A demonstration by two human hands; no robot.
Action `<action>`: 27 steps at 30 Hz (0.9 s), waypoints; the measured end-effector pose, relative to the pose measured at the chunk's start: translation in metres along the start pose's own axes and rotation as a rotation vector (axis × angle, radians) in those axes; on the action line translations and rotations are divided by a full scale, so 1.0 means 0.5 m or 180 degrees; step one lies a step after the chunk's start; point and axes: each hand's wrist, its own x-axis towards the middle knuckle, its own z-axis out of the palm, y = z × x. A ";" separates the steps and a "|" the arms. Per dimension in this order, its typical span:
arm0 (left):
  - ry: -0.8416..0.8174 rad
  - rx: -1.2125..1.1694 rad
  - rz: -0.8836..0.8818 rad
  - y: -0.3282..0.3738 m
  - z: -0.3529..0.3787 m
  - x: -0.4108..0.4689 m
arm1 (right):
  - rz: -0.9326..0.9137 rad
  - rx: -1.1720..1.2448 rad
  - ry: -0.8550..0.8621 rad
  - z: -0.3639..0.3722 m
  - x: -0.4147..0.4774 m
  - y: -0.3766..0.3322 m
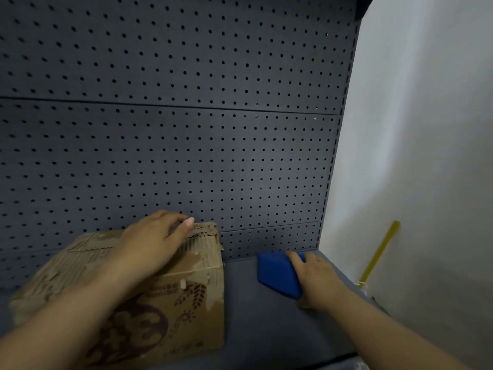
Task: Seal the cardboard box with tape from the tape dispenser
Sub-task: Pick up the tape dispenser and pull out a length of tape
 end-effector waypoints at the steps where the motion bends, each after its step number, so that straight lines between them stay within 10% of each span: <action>1: 0.0007 -0.0048 -0.0025 0.000 -0.001 0.000 | -0.0021 -0.0021 0.0064 -0.003 0.000 0.003; 7: 0.0084 -0.0878 -0.0197 0.026 -0.028 -0.001 | -0.0369 0.0977 0.1302 -0.137 -0.027 0.020; 16: -0.0837 -0.4563 -0.0872 0.047 -0.149 0.014 | -0.1680 0.1336 0.1801 -0.386 -0.076 -0.079; 27: -0.0364 -0.4456 -0.0762 -0.051 -0.243 -0.033 | -0.1924 0.1351 0.1539 -0.443 -0.083 -0.225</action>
